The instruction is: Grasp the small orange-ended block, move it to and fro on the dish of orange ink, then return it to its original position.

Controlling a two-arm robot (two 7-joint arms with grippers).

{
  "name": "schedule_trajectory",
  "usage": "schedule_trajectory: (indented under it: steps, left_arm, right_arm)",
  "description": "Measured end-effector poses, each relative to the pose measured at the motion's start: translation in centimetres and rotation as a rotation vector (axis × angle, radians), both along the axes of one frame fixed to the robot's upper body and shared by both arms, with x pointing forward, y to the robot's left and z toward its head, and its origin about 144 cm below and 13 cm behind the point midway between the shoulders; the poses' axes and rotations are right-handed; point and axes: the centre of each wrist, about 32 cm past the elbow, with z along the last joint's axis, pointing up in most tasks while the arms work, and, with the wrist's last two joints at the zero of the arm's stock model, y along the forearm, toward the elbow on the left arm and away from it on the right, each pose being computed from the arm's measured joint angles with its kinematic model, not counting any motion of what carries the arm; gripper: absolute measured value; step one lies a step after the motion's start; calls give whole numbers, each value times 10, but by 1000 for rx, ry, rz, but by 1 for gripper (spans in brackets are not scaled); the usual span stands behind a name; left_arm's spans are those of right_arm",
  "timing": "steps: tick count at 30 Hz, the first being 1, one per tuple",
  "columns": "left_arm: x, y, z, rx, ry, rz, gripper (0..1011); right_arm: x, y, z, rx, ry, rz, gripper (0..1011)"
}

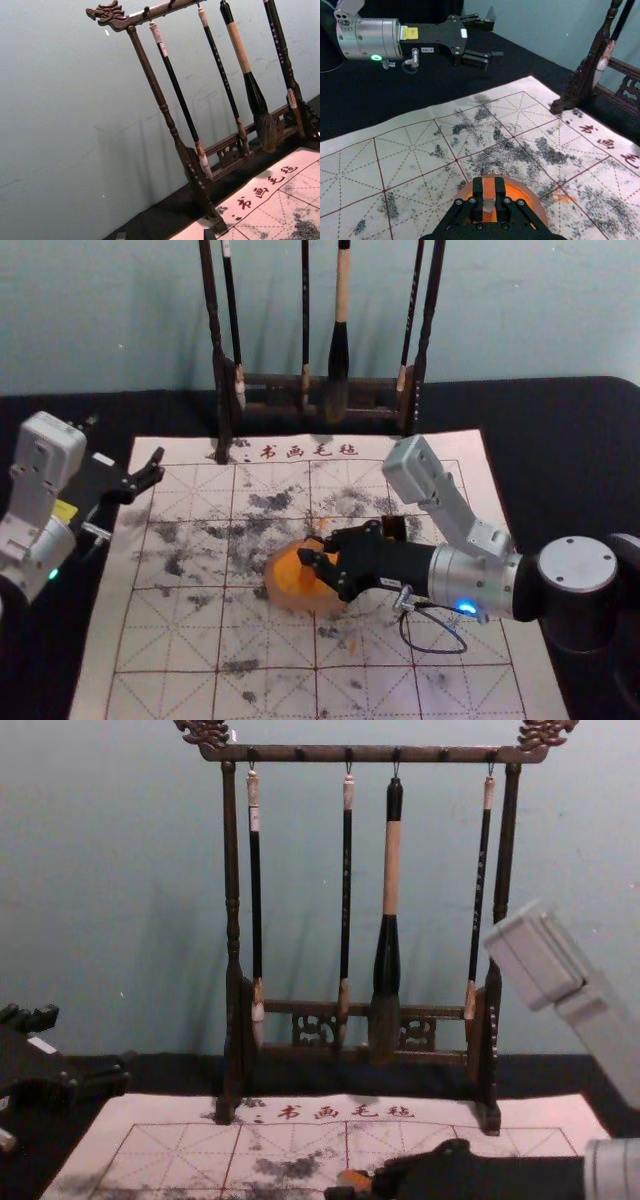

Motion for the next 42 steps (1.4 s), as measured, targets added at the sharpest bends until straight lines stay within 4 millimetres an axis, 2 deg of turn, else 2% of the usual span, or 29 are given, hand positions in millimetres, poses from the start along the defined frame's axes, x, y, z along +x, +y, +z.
schedule_trajectory:
  steps: [20,42]
  left_arm:
    - [0,0,0,0,0,0,1001]
    - [0,0,0,0,0,0,1001]
  right_arm:
    - [17,11,0,-4,-16,0,129]
    - [21,2,3,-8,-34,-55,129]
